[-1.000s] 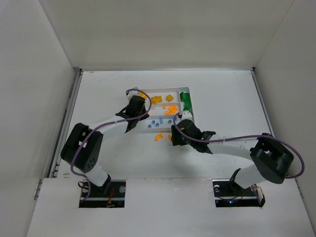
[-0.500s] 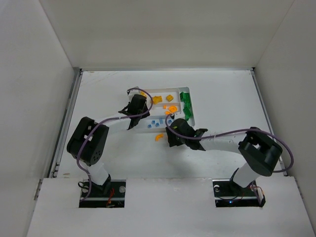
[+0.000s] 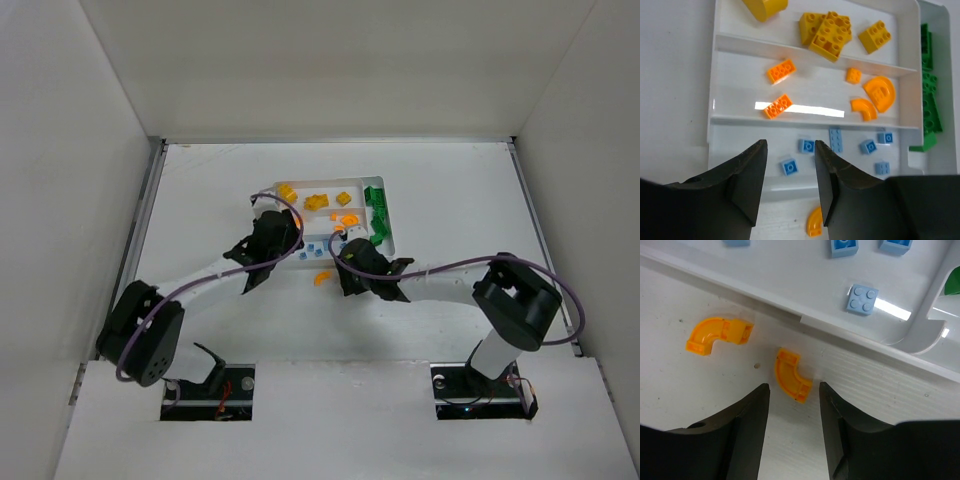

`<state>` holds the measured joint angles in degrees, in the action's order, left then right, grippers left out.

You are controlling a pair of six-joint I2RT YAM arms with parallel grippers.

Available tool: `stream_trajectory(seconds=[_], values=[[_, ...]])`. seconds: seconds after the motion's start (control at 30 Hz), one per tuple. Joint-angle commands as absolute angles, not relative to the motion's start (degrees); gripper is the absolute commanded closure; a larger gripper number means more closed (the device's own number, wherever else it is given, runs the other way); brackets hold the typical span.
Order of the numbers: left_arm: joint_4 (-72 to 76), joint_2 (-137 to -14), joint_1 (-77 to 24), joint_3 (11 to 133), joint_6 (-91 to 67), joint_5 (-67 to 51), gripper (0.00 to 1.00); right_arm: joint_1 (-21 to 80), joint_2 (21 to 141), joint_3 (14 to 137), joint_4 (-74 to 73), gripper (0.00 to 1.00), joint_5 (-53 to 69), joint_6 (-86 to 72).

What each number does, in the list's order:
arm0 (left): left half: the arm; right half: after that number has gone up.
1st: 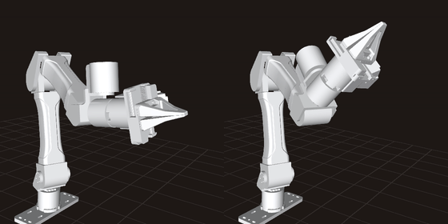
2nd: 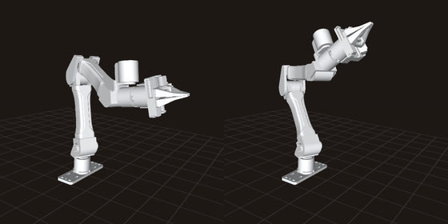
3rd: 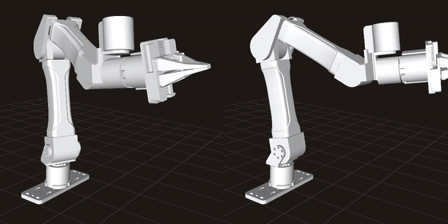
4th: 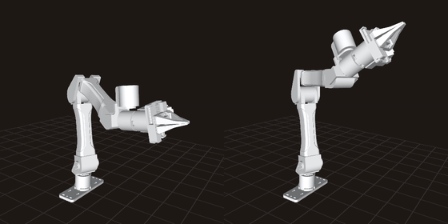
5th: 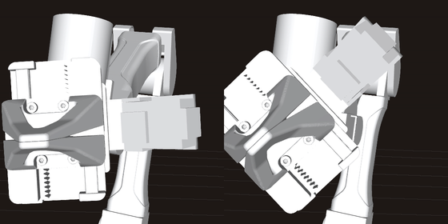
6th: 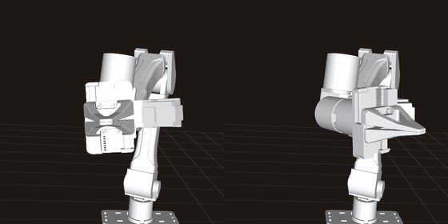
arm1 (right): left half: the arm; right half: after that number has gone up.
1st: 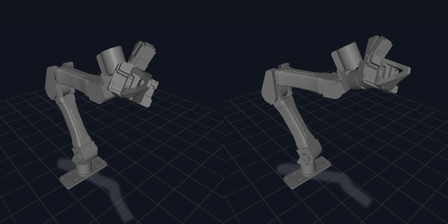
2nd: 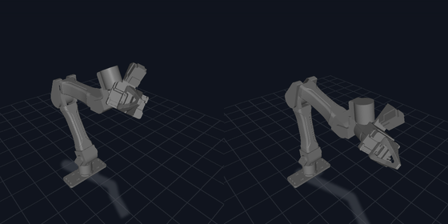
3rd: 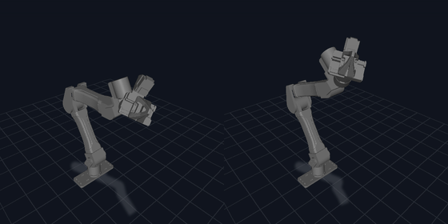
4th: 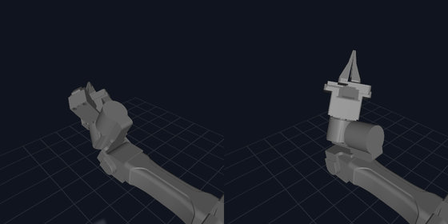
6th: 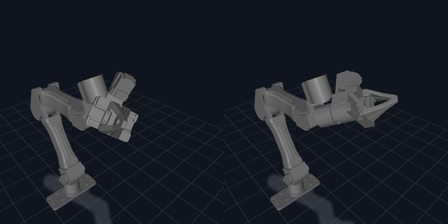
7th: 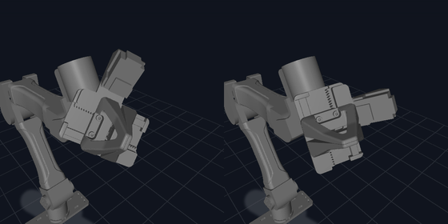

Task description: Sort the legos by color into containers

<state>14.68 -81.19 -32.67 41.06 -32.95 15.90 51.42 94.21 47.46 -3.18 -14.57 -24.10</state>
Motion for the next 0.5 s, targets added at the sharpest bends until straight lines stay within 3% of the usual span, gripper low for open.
stream_trajectory(seconds=[0.0, 0.1, 0.33, 0.47], values=[[15.91, -74.9, -35.28, 35.17, -32.61, 16.87, 0.6, 51.81, 96.15, 48.69, -2.2, 0.5, -14.41, -23.29], [15.12, -70.15, -38.18, 30.69, -33.48, 16.7, 0.6, 51.81, 97.03, 48.6, -1.5, 0.47, -14.41, -23.29], [12.57, -65.48, -45.04, 26.37, -34.28, 16.7, 0.55, 51.9, 95.89, 46.94, -2.11, 0.68, -14.41, -24.78], [12.66, -67.49, -46.53, 26.72, -34.54, 15.65, 0.51, 52.43, 92.65, 45.0, -2.29, 0.73, -14.68, -27.33]])
